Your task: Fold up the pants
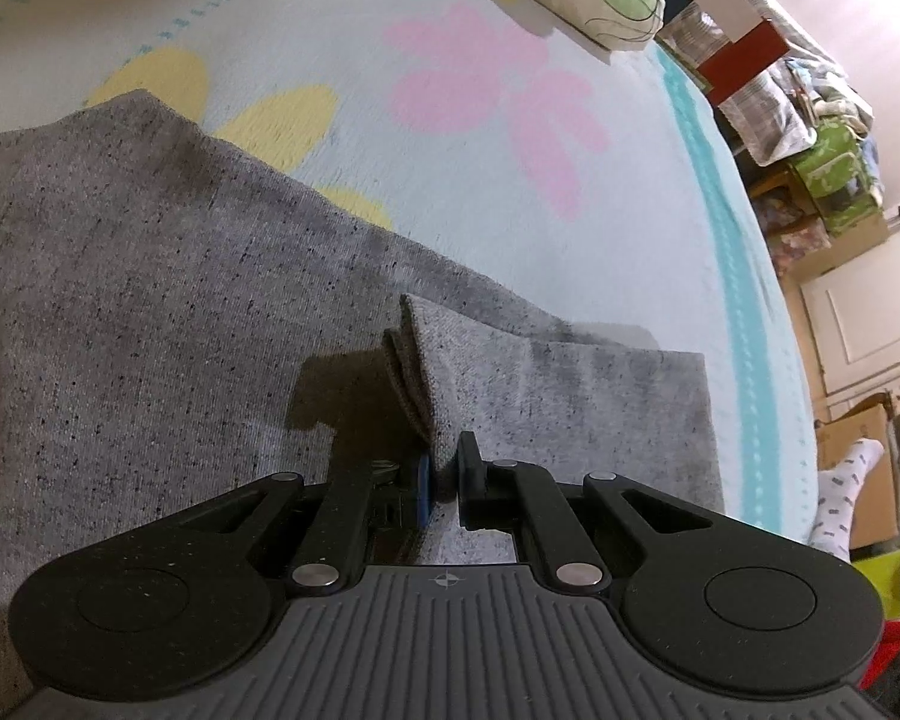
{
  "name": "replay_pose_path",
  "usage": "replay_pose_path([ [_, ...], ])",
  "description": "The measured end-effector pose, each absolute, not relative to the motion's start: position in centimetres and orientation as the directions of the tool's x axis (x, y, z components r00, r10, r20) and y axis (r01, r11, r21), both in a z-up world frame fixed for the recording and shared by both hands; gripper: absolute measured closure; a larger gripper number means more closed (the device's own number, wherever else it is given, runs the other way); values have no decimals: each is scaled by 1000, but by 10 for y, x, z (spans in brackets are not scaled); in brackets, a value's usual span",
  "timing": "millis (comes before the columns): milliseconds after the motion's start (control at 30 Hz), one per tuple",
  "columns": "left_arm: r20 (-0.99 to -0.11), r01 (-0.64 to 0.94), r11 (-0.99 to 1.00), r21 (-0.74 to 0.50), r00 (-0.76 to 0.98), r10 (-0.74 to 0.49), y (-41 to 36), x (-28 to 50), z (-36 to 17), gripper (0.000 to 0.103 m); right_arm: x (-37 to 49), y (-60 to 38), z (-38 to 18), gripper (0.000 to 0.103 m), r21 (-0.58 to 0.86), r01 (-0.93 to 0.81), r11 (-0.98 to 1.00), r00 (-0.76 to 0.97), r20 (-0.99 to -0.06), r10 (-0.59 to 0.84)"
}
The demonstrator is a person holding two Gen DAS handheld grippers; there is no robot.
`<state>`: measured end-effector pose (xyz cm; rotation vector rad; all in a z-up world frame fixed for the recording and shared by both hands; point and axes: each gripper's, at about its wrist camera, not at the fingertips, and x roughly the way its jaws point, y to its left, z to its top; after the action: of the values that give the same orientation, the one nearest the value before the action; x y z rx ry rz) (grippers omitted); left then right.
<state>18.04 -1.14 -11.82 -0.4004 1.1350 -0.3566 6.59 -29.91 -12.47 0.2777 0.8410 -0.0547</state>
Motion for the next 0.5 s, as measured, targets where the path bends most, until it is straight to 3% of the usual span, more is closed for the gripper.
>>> replay_pose_path([
  [67, -797, 69, 873, -482, 379, -470, -11, 181, -120, 95, 72, -297, -129, 45, 206, 154, 966, 658, -751, 55],
  [133, -798, 65, 873, -484, 378, -470, -9, 181, -121, 95, 76, -295, -134, 59, 119, 172, 978, 657, -754, -23],
  [200, -798, 53, 870, -490, 373, -473, -6, 181, -125, 95, 75, -304, -138, 55, 105, 209, 972, 663, -746, -62],
  [500, -805, 75, 872, -484, 353, -477, 6, 177, -126, 93, 68, -308, -128, 53, 96, 214, 972, 631, -773, -63],
])
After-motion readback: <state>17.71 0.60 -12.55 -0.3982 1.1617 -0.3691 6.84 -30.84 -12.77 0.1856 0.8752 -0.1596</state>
